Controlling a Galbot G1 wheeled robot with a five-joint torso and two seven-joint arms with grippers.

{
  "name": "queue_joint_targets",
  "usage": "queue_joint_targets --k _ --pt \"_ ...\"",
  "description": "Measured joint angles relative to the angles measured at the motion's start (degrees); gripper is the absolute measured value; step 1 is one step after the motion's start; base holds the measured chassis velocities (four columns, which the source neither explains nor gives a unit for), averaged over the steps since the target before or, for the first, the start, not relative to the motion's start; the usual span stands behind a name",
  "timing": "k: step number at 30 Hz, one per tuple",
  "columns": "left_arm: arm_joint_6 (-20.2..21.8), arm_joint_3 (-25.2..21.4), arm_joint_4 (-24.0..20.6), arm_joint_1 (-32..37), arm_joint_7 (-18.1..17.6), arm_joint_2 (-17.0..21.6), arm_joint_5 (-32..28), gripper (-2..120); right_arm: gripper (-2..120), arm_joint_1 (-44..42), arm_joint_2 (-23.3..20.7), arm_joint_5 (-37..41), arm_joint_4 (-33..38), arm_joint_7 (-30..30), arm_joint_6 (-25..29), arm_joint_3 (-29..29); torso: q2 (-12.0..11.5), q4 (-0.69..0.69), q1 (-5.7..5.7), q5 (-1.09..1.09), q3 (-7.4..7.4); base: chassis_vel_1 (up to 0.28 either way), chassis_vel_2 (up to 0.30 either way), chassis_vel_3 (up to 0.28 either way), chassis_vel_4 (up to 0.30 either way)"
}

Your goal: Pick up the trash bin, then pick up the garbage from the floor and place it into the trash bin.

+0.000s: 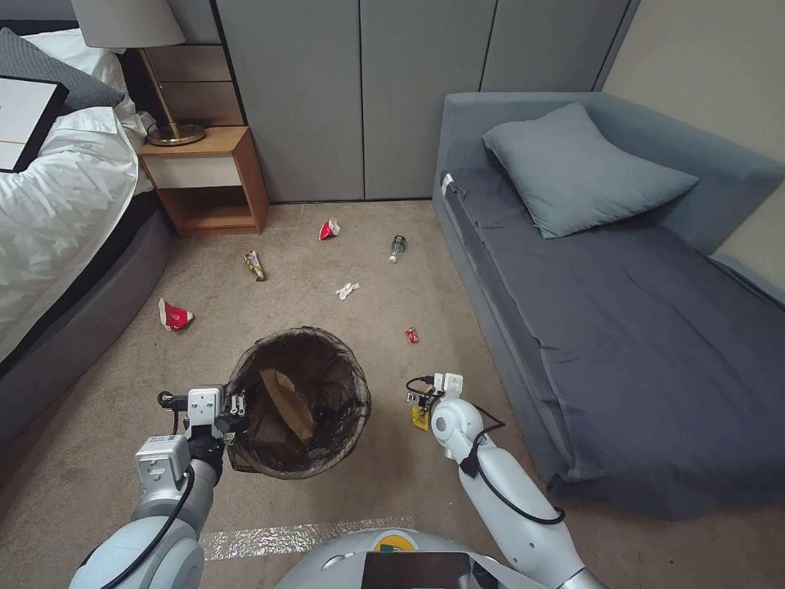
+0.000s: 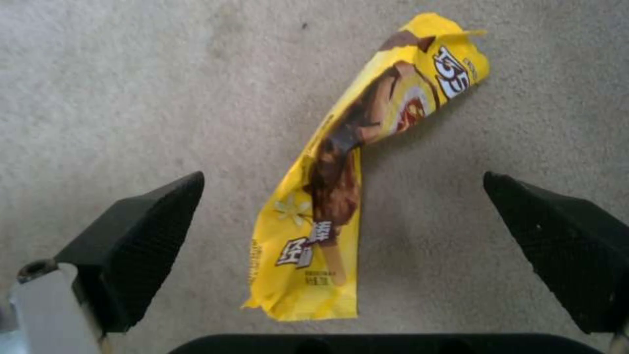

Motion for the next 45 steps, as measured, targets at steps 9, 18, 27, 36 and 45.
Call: queue_joint_targets --k 9,18,27,36,45 --pt "-0.05 0.03 0.0 -0.81 0.14 0.29 -0.07 5 100 0.95 2.47 -6.45 -4.78 -2.63 2.27 0.09 0.0 0.0 0.0 0.0 0.0 0.0 0.0 0.0 0.0" --pt "-0.26 -0.01 0.0 -0.99 0.19 0.33 -0.14 4 100 2.69 4.96 -10.7 -9.41 -4.59 3.07 -0.09 0.0 0.0 0.0 0.0 0.0 0.0 0.0 0.0 0.0" --pt "-0.33 -0.11 0.0 -1.01 0.23 0.35 -0.12 4 100 3.12 6.39 -11.18 -11.92 -5.09 3.24 0.41 0.0 0.0 0.0 0.0 0.0 0.0 0.0 0.0 0.0" --pt "-0.37 0.05 0.0 -1.07 0.29 0.28 -0.05 4 96 2.78 6.17 -11.71 -12.45 -6.27 3.79 1.07 0.0 0.0 0.0 0.0 0.0 0.0 0.0 0.0 0.0" --pt "-0.43 0.13 0.0 -1.11 0.32 0.24 -0.01 4 64 2.63 6.18 -11.73 -12.48 -6.81 3.93 1.26 0.0 0.0 0.0 0.01 0.0 0.0 0.0 0.0 0.0"
